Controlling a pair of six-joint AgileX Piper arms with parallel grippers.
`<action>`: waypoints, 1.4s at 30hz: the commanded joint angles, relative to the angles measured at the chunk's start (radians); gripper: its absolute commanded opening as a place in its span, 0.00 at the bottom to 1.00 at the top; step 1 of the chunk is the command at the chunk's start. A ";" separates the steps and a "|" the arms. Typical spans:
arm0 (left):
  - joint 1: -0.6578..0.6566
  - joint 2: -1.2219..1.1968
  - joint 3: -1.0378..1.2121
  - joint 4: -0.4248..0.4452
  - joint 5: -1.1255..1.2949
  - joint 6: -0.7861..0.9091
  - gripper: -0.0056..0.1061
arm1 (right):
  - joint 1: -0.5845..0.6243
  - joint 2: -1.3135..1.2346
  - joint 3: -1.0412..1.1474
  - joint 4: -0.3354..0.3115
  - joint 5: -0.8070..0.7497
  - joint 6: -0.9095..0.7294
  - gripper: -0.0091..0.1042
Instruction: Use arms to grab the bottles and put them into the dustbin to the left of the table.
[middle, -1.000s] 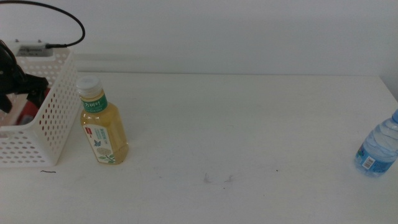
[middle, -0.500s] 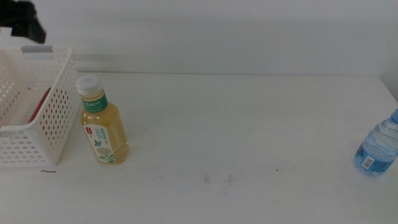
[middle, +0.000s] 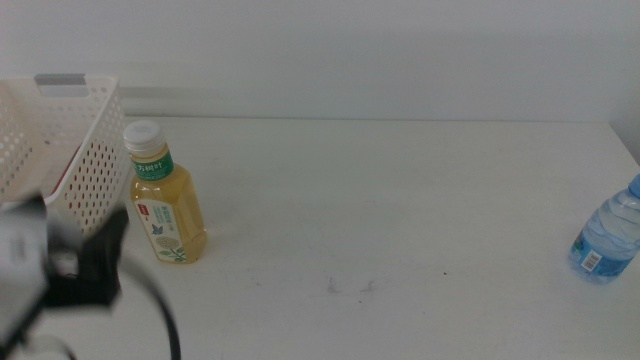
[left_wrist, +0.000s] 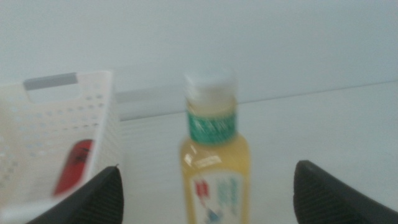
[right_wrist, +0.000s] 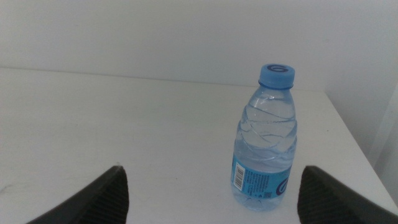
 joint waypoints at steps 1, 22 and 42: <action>-0.093 0.005 0.125 -0.047 -0.308 -0.024 0.89 | -0.004 -0.004 0.003 -0.004 -0.009 -0.006 0.86; -0.208 0.883 0.047 -0.100 -0.841 -0.251 0.89 | -0.004 -0.004 0.003 -0.004 -0.009 -0.006 0.86; 0.060 0.960 -0.175 0.255 -0.717 -0.292 0.89 | -0.004 -0.004 0.003 -0.004 -0.009 -0.006 0.86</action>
